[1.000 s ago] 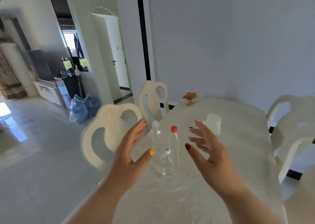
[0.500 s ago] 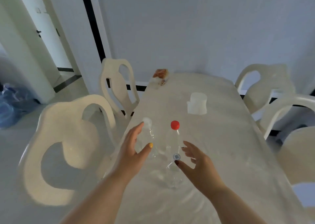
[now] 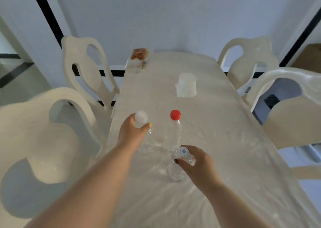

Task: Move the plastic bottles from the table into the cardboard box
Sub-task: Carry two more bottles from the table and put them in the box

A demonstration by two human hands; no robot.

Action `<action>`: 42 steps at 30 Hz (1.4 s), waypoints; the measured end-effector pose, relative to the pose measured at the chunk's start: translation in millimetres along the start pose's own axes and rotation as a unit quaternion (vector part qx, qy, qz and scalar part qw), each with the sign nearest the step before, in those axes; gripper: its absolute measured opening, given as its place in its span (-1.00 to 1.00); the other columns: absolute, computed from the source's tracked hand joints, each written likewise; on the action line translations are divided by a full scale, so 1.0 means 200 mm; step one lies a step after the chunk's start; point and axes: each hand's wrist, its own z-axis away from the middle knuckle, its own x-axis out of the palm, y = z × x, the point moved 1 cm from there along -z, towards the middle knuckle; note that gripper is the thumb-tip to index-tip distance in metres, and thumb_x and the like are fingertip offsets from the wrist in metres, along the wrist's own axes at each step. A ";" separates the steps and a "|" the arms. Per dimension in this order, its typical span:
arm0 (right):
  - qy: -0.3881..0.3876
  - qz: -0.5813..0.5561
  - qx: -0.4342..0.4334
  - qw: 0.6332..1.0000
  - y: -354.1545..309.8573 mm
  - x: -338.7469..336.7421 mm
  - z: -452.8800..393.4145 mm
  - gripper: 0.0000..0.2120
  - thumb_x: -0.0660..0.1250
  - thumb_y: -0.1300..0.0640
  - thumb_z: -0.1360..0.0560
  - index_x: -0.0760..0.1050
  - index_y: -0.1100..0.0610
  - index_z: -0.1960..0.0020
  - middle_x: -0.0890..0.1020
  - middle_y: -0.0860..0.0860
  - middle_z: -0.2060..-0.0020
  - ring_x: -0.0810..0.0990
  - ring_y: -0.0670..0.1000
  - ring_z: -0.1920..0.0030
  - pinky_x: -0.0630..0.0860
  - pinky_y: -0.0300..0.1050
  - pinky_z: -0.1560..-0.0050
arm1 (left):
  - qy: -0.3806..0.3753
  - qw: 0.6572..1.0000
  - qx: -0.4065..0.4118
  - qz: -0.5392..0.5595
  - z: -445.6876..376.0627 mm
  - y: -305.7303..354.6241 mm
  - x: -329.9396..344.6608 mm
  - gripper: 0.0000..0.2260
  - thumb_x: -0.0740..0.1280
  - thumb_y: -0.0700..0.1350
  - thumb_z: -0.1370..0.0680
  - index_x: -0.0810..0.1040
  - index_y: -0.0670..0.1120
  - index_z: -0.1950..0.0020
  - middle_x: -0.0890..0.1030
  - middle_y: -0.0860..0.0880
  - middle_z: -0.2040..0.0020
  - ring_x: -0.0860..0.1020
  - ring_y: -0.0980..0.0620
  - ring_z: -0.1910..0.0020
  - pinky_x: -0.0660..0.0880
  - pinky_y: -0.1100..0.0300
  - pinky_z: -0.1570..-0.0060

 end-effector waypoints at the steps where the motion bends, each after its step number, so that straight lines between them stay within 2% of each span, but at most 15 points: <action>1: 0.000 -0.008 0.003 1.000 0.00 0.00 0.00 -0.64 0.58 0.05 -0.31 0.63 -0.08 -0.09 0.67 -0.17 0.01 0.63 -0.09 -0.04 0.49 -0.20 -0.11 | 0.002 1.000 -0.002 0.002 -0.01 -0.01 0.01 -0.69 0.47 -0.02 -0.45 0.57 -0.04 -0.16 0.63 0.02 -0.02 0.58 -0.05 -0.07 0.37 0.19 0.04; 4: -0.002 -0.021 0.006 1.000 0.00 0.00 0.00 -0.62 0.57 0.05 -0.33 0.63 -0.08 -0.13 0.68 -0.18 -0.03 0.63 -0.14 -0.08 0.51 -0.18 -0.16 | 0.009 1.000 0.000 0.014 -0.02 -0.02 0.01 -0.71 0.50 0.01 -0.42 0.61 -0.03 -0.09 0.68 0.01 0.03 0.61 -0.05 -0.01 0.40 0.21 0.12; 6: -0.005 -0.023 0.001 1.000 0.00 0.00 0.01 -0.62 0.55 0.05 -0.36 0.63 -0.07 -0.16 0.69 -0.17 -0.07 0.63 -0.12 -0.13 0.51 -0.15 -0.18 | 0.019 1.000 0.014 0.016 0.01 -0.03 0.00 -0.72 0.52 0.01 -0.41 0.63 -0.02 -0.08 0.68 0.03 0.04 0.61 -0.01 0.00 0.38 0.31 0.18; 9: -0.001 -0.032 -0.007 0.999 0.00 -0.02 0.03 -0.63 0.53 0.04 -0.39 0.61 -0.06 -0.18 0.69 -0.15 -0.10 0.62 -0.10 -0.17 0.52 -0.10 -0.21 | 0.031 0.998 0.056 0.007 0.10 -0.03 -0.03 -0.68 0.54 0.02 -0.41 0.62 0.01 -0.12 0.67 0.09 -0.01 0.58 0.06 -0.03 0.35 0.40 0.12; 13: 0.023 -0.048 -0.025 0.998 -0.04 -0.13 0.10 -0.65 0.52 0.00 -0.40 0.61 -0.08 -0.17 0.68 -0.18 -0.09 0.62 -0.14 -0.16 0.52 -0.09 -0.23 | 0.031 0.990 0.139 0.017 0.23 0.05 -0.12 -0.71 0.55 0.01 -0.40 0.52 0.26 0.01 0.61 0.24 0.04 0.56 0.11 0.00 0.36 0.39 0.07; 18: 0.059 -0.083 -0.040 0.994 -0.11 -0.38 0.26 -0.77 0.52 -0.02 -0.38 0.62 -0.17 -0.03 0.70 -0.24 0.05 0.66 -0.09 -0.02 0.57 -0.07 -0.14 | -0.032 0.983 0.181 -0.004 0.42 0.25 -0.19 -0.73 0.55 0.12 -0.35 0.59 0.21 0.02 0.65 0.27 0.09 0.57 0.30 -0.01 0.40 0.38 0.13; 21: 0.074 -0.089 -0.047 0.992 -0.14 -0.57 0.37 -0.80 0.53 0.04 -0.39 0.61 -0.17 0.04 0.70 -0.13 0.11 0.65 0.08 0.04 0.57 -0.21 -0.05 | -0.068 0.979 0.193 0.002 0.52 0.38 -0.16 -0.76 0.58 0.12 -0.30 0.59 0.28 0.12 0.65 0.40 0.14 0.57 0.41 0.05 0.38 0.50 0.20; 23: 0.085 -0.087 -0.045 0.992 -0.14 -0.70 0.44 -0.83 0.53 0.04 -0.38 0.62 -0.09 0.05 0.71 -0.02 0.11 0.65 0.11 0.03 0.57 -0.24 -0.02 | -0.094 0.976 0.196 0.008 0.59 0.46 -0.12 -0.74 0.60 0.11 -0.28 0.64 0.25 0.10 0.69 0.32 0.12 0.59 0.38 0.04 0.38 0.47 0.15; 25: 0.110 -0.081 -0.042 0.990 -0.10 -0.86 0.55 -0.82 0.53 0.01 -0.37 0.63 -0.05 0.05 0.72 0.01 0.11 0.68 0.06 -0.01 0.62 -0.04 -0.06 | -0.123 0.972 0.201 0.017 0.69 0.58 -0.04 -0.73 0.60 0.11 -0.26 0.67 0.20 0.08 0.71 0.20 0.04 0.59 0.32 -0.04 0.42 0.37 0.07; 27: 0.130 -0.072 -0.036 0.988 -0.04 -1.02 0.66 -0.81 0.52 -0.02 -0.36 0.63 -0.06 0.05 0.73 -0.02 0.14 0.68 0.01 -0.02 0.62 0.06 -0.06 | -0.151 0.964 0.216 0.022 0.81 0.71 0.05 -0.68 0.59 0.14 -0.24 0.69 0.14 0.05 0.71 0.18 0.08 0.56 0.40 -0.04 0.39 0.38 0.02; 29: 0.152 -0.076 -0.028 0.985 0.03 -1.21 0.79 -0.83 0.52 -0.02 -0.35 0.65 -0.09 0.07 0.74 -0.09 0.16 0.69 -0.05 -0.01 0.63 0.01 -0.04 | -0.169 0.957 0.236 0.021 0.97 0.84 0.18 -0.65 0.58 0.13 -0.25 0.70 0.10 0.00 0.70 0.20 0.14 0.60 0.27 0.04 0.31 0.58 0.06; 30: 0.157 -0.080 -0.024 0.984 0.06 -1.29 0.84 -0.84 0.53 0.00 -0.35 0.66 -0.11 0.08 0.74 -0.14 0.17 0.68 -0.10 0.00 0.62 -0.03 -0.04 | -0.178 0.954 0.241 0.026 1.03 0.88 0.22 -0.66 0.59 0.12 -0.26 0.70 0.11 0.00 0.71 0.21 0.17 0.62 0.21 0.09 0.32 0.59 0.08; 34: 0.172 -0.080 -0.016 0.982 0.25 -1.70 1.09 -0.89 0.54 0.04 -0.36 0.69 -0.13 0.15 0.74 -0.27 0.19 0.68 -0.26 0.03 0.61 -0.10 -0.06 | -0.212 0.936 0.274 0.057 1.37 1.10 0.52 -0.64 0.55 0.22 -0.26 0.71 0.15 -0.01 0.70 0.30 0.09 0.64 0.23 0.05 0.51 0.21 0.04; 39: 0.188 -0.045 -0.018 0.981 0.56 -2.25 1.38 -0.86 0.55 0.08 -0.36 0.68 -0.14 0.14 0.72 -0.33 0.21 0.66 -0.34 0.10 0.54 -0.38 0.07 | -0.229 0.920 0.305 0.092 1.85 1.38 0.97 -0.71 0.51 0.19 -0.37 0.69 0.13 -0.04 0.71 0.25 0.10 0.65 0.19 0.06 0.53 0.21 0.05; 42: 0.208 -0.021 -0.013 0.978 0.74 -2.55 1.50 -0.86 0.54 0.06 -0.36 0.67 -0.15 0.13 0.70 -0.37 0.21 0.65 -0.37 0.11 0.50 -0.39 0.11 | -0.238 0.910 0.321 0.108 2.08 1.53 1.22 -0.64 0.41 0.25 -0.34 0.68 0.12 -0.05 0.71 0.20 0.09 0.66 0.10 0.08 0.58 0.18 0.05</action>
